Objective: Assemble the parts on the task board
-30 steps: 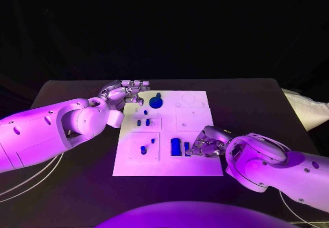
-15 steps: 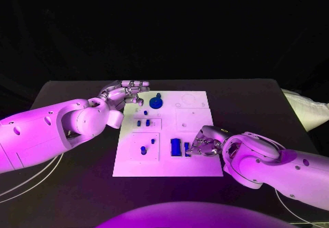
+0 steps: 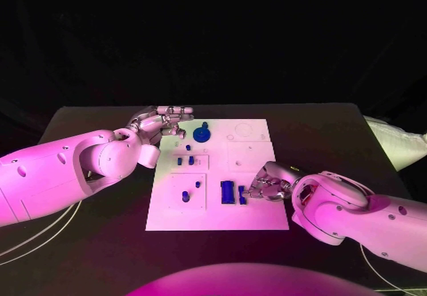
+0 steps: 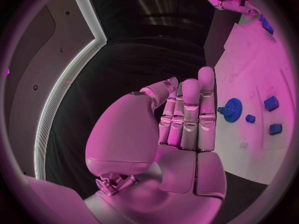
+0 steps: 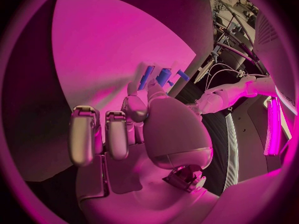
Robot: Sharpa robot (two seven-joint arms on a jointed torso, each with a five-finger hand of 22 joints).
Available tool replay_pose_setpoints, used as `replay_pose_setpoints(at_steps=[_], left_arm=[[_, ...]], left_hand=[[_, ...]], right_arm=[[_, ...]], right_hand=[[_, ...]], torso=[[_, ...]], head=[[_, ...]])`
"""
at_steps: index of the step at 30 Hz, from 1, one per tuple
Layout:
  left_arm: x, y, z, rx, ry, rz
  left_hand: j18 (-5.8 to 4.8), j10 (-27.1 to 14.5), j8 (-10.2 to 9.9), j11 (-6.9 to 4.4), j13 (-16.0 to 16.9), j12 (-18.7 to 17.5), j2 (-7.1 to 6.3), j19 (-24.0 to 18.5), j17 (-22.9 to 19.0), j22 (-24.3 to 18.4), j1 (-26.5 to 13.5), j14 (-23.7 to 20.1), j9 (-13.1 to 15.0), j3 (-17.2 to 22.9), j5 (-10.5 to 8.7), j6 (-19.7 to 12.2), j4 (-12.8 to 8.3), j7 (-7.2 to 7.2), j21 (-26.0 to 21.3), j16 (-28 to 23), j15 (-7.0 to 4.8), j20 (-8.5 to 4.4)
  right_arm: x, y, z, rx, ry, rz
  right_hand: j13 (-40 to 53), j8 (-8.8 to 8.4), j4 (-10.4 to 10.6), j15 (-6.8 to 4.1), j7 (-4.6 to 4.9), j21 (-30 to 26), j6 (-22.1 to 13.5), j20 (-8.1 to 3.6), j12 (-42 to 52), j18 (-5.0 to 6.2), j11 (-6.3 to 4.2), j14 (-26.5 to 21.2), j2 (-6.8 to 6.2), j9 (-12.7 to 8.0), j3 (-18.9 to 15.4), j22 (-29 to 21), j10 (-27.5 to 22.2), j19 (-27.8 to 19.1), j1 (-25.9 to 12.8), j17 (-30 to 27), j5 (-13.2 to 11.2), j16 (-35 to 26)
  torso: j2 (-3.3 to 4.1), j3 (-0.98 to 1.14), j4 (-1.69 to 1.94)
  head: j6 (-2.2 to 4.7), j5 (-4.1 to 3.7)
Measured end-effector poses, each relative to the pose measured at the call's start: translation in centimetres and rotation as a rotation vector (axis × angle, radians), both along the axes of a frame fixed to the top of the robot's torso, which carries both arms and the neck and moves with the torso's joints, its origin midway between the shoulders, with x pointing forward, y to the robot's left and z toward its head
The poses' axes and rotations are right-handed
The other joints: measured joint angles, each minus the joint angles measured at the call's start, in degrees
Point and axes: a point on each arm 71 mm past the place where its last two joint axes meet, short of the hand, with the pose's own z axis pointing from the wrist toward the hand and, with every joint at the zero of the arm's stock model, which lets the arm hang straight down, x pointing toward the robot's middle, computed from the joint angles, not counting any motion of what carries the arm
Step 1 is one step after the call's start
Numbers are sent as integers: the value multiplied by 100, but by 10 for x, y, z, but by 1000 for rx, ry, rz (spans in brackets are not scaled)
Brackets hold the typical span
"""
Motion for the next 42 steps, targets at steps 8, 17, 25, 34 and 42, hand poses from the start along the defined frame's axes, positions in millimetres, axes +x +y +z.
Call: replay_pose_setpoints(at_steps=[8, 17, 25, 34, 42], left_arm=[[1, 3, -7, 5, 11, 15], [4, 11, -20, -6, 33, 78], [16, 11, -33, -30, 31, 163], [18, 12, -40, -38, 29, 211], [8, -2, -42, -23, 31, 215]], left_hand=[[0, -80, 0, 10, 0, 46, -15, -234, -182, -88, -128, -334, -5, -206, 0, -1, 81, 1, -193, -248, 39, 33], [-1, -186, 22, 62, -30, 3, 0, -1434, -1346, -1186, -318, -1142, -10, -754, 0, -92, 327, -9, -1608, -2693, 293, 304], [60, -242, -79, 183, -35, -356, 91, -1918, -1930, -2268, -226, -1086, -16, -1017, 0, -132, 444, -7, -2512, -4245, 513, 626], [35, -1274, -380, 105, -212, -674, 419, -2855, -2238, -3141, -1327, -2003, -198, -1415, -113, -1072, 496, -138, -2726, -4906, 504, 517], [-177, -2760, -562, -134, -349, -939, 622, -4080, -2600, -3879, -3181, -3400, -346, -1867, -494, -2465, 536, -404, -2851, -5249, 124, 187]], right_arm=[[26, -18, 24, 202, -12, -64], [87, -36, 19, 601, 21, -191], [130, -44, 6, 882, 14, -294], [140, -42, 5, 977, 6, -304], [125, -27, 8, 1009, 1, -310]], right_hand=[[-1263, -248, -94, 96, 201, -811, -530, 123, -2042, 103, 188, 27, 51, -117, -164, -1240, -876, -565, 389, -191, 183, -844], [-3210, -249, -379, 539, 549, -4088, -1102, 479, -4230, 578, 601, -1455, 354, -391, 17, -4691, -2035, -2286, 1266, -3893, 27, -5182], [-5100, -270, -668, 1085, 711, -6348, -1332, 1098, -5249, 579, 954, -2458, 353, -888, 239, -6197, -2253, -2896, 1536, -5663, -143, -7610], [-6095, -461, -1143, 1056, 549, -7189, -2159, 958, -5476, 517, 844, -3188, 312, -1302, 369, -6833, -3099, -3457, 62, -6602, -321, -8371], [-6321, -570, -1264, 682, 289, -7460, -3468, 647, -5611, 303, 613, -4669, 174, -1685, 411, -7209, -4540, -4859, -1962, -6856, -634, -8518]], torso=[[-53, -14, -13], [-229, -81, -89], [-415, -119, -133], [-508, -133, -132], [-655, -49, -55]], head=[[68, -21], [323, -18], [660, -26], [819, -49], [1106, 3]])
